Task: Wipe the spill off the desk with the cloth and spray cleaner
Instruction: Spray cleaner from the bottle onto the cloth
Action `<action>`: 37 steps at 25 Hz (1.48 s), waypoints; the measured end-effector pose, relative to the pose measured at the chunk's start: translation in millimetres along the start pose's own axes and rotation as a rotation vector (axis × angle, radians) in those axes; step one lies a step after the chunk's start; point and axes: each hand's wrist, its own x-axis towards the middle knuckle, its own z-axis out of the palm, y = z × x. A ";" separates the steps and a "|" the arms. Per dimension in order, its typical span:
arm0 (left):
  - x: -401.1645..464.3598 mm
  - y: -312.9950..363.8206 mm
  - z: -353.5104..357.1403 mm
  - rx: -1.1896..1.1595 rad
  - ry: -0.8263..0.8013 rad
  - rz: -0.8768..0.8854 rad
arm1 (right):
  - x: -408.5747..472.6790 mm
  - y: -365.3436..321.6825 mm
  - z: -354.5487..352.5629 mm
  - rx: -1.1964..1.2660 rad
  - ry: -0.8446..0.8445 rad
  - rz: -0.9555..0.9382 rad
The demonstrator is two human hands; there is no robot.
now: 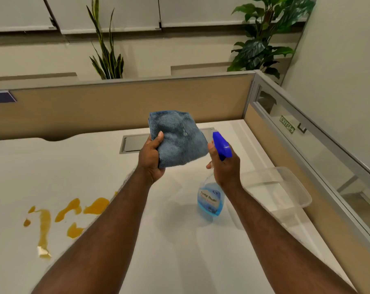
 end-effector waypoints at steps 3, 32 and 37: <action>-3.8 -1.5 -7.0 -0.053 0.011 -0.004 | -12.3 14.0 -4.1 -0.052 0.062 -0.019; -25.3 -5.9 -90.0 -0.086 -0.014 -0.109 | -83.7 45.3 9.6 -0.418 0.466 0.078; -53.6 -2.1 -96.6 -0.080 -0.028 -0.158 | -152.1 59.2 21.5 -0.229 0.352 0.367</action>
